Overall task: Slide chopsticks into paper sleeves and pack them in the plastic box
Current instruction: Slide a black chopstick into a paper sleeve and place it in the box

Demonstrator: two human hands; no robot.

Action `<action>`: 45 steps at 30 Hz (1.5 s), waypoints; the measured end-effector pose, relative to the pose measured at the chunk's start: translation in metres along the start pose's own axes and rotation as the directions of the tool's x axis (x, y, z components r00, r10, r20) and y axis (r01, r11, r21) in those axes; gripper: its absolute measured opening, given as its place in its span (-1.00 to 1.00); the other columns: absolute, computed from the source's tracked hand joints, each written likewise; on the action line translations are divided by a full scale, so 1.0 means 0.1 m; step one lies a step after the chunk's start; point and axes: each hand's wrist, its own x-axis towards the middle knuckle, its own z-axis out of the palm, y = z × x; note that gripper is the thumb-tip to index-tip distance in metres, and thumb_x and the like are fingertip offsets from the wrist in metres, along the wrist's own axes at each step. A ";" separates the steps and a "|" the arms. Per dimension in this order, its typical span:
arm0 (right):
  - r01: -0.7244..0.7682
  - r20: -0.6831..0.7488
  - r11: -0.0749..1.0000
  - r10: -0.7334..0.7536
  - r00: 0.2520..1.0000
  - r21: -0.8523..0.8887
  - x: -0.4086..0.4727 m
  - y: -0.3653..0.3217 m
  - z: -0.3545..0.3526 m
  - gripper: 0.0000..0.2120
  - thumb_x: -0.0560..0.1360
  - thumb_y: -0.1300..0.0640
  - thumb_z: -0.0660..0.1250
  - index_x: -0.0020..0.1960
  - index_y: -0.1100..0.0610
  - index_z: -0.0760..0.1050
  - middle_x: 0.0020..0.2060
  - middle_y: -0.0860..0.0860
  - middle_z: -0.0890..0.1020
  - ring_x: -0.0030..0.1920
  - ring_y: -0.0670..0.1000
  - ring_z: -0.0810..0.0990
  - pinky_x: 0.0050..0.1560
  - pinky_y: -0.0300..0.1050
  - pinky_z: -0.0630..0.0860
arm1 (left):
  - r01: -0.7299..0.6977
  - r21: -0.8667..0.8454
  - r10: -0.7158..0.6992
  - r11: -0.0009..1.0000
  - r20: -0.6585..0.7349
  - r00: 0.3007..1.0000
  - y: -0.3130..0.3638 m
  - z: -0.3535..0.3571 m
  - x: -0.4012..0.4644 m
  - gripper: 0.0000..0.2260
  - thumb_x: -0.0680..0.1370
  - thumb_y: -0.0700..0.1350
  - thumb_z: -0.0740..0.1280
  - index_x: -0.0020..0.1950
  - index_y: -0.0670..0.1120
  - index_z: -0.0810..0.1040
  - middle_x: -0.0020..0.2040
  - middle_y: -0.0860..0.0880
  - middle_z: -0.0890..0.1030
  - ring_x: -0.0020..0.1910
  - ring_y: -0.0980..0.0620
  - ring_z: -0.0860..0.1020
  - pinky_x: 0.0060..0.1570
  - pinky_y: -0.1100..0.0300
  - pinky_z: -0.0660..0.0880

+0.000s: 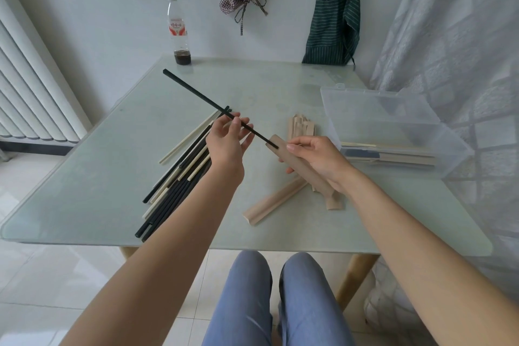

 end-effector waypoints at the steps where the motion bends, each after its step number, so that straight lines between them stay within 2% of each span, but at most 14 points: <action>1: 0.006 0.008 1.000 -0.006 1.000 0.010 0.00 -0.01 0.00 -0.87 0.57 0.20 0.25 -0.09 0.08 0.56 -0.25 0.00 0.67 -0.40 -0.05 0.64 -0.29 -0.27 0.51 | -0.002 0.004 0.002 1.000 0.007 1.000 0.00 0.00 -0.01 -0.90 0.62 -0.23 0.20 -0.05 -0.10 0.48 -0.18 -0.01 0.58 -0.20 0.07 0.60 -0.23 0.28 0.55; 5: 0.011 0.023 0.999 -0.012 1.000 0.046 0.01 -0.01 0.01 -0.86 0.56 0.22 0.25 -0.09 0.09 0.58 -0.30 -0.05 0.69 -0.36 -0.05 0.66 -0.19 -0.24 0.52 | -0.014 0.011 0.014 1.000 0.022 1.000 -0.02 0.00 -0.02 -0.91 0.62 -0.23 0.20 -0.01 -0.12 0.49 -0.18 -0.02 0.59 -0.19 0.07 0.60 -0.24 0.29 0.55; 10: -0.001 0.041 0.998 -0.001 0.999 0.066 0.00 -0.02 0.00 -0.83 0.58 0.22 0.22 -0.08 0.14 0.59 -0.29 -0.03 0.70 -0.31 -0.04 0.67 -0.08 -0.15 0.53 | -0.024 -0.013 0.024 1.000 0.026 0.999 -0.01 0.00 -0.01 -0.89 0.62 -0.24 0.20 -0.05 -0.12 0.49 -0.18 -0.04 0.58 -0.16 0.04 0.60 -0.22 0.28 0.55; 15: -0.010 0.031 0.998 0.008 0.999 0.064 -0.01 -0.01 0.00 -0.83 0.58 0.22 0.23 -0.06 0.13 0.60 -0.23 0.02 0.70 -0.26 0.03 0.68 0.05 -0.01 0.53 | -0.019 -0.008 0.019 1.000 0.050 0.999 -0.01 0.00 -0.02 -0.88 0.62 -0.25 0.19 -0.05 -0.11 0.50 -0.17 -0.04 0.58 -0.16 0.04 0.61 -0.20 0.26 0.55; 21: 0.005 0.016 0.999 -0.006 1.000 0.038 -0.01 -0.04 0.02 -0.83 0.58 0.24 0.22 -0.04 0.17 0.60 -0.18 0.06 0.69 -0.27 0.03 0.67 0.10 0.00 0.51 | -0.025 0.018 0.023 1.000 0.094 0.995 -0.01 -0.01 -0.03 -0.89 0.62 -0.24 0.19 -0.02 -0.12 0.50 -0.16 -0.04 0.58 -0.17 0.05 0.60 -0.19 0.26 0.55; 28: 0.020 0.000 0.999 -0.020 1.000 0.028 -0.03 -0.07 0.03 -0.80 0.57 0.24 0.23 -0.10 0.11 0.61 -0.24 0.00 0.70 -0.27 0.03 0.67 0.12 0.04 0.50 | -0.054 0.034 0.051 0.998 0.093 0.994 0.01 0.00 -0.05 -0.86 0.62 -0.25 0.18 -0.03 -0.10 0.51 -0.15 -0.04 0.58 -0.16 0.06 0.60 -0.16 0.24 0.56; 33: 0.027 -0.001 1.000 -0.027 1.000 0.012 -0.05 -0.08 0.04 -0.81 0.57 0.23 0.23 -0.09 0.11 0.61 -0.23 -0.01 0.70 -0.27 0.01 0.68 0.03 -0.07 0.52 | -0.113 0.051 0.108 0.992 0.084 0.991 -0.01 0.00 -0.05 -0.85 0.62 -0.25 0.17 -0.04 -0.09 0.50 -0.16 -0.03 0.58 -0.17 0.06 0.60 -0.17 0.26 0.56; 36: 0.030 -0.017 1.000 -0.030 0.999 0.003 -0.05 -0.08 0.04 -0.84 0.56 0.23 0.25 -0.08 0.14 0.61 -0.24 -0.02 0.70 -0.30 -0.02 0.67 -0.05 -0.13 0.52 | -0.089 0.033 0.087 0.995 0.059 0.994 -0.03 0.01 -0.07 -0.88 0.63 -0.24 0.15 -0.01 -0.10 0.47 -0.17 -0.03 0.57 -0.16 0.07 0.59 -0.17 0.25 0.54; 40: 0.019 -0.042 0.999 -0.018 0.999 0.035 -0.04 -0.07 0.06 -0.88 0.53 0.25 0.30 -0.11 0.14 0.61 -0.31 -0.02 0.70 -0.34 -0.01 0.66 0.01 -0.07 0.54 | -0.038 0.050 0.035 0.998 0.059 0.998 -0.06 0.02 -0.10 -0.92 0.62 -0.24 0.16 0.09 -0.12 0.38 -0.17 -0.06 0.58 -0.18 0.05 0.60 -0.20 0.24 0.57; 43: 0.021 -0.062 0.998 -0.018 0.998 0.053 -0.03 -0.08 0.06 -0.90 0.50 0.27 0.33 -0.05 0.25 0.61 -0.28 0.04 0.70 -0.34 0.02 0.66 0.01 -0.06 0.56 | -0.081 0.086 0.071 0.993 0.108 0.992 -0.07 0.00 -0.12 -0.79 0.55 -0.33 0.27 0.12 -0.12 0.35 -0.16 -0.11 0.56 -0.22 0.06 0.59 -0.14 0.21 0.60; 45: 0.020 -0.061 0.998 -0.017 0.998 0.063 -0.04 -0.09 0.05 -0.87 0.48 0.30 0.35 0.00 0.31 0.59 -0.29 0.04 0.69 -0.37 0.00 0.65 -0.07 -0.16 0.58 | -0.109 0.097 0.098 0.989 0.116 0.988 -0.06 -0.01 -0.13 -0.76 0.53 -0.35 0.29 0.13 -0.14 0.35 -0.16 -0.14 0.55 -0.22 0.05 0.59 -0.14 0.22 0.59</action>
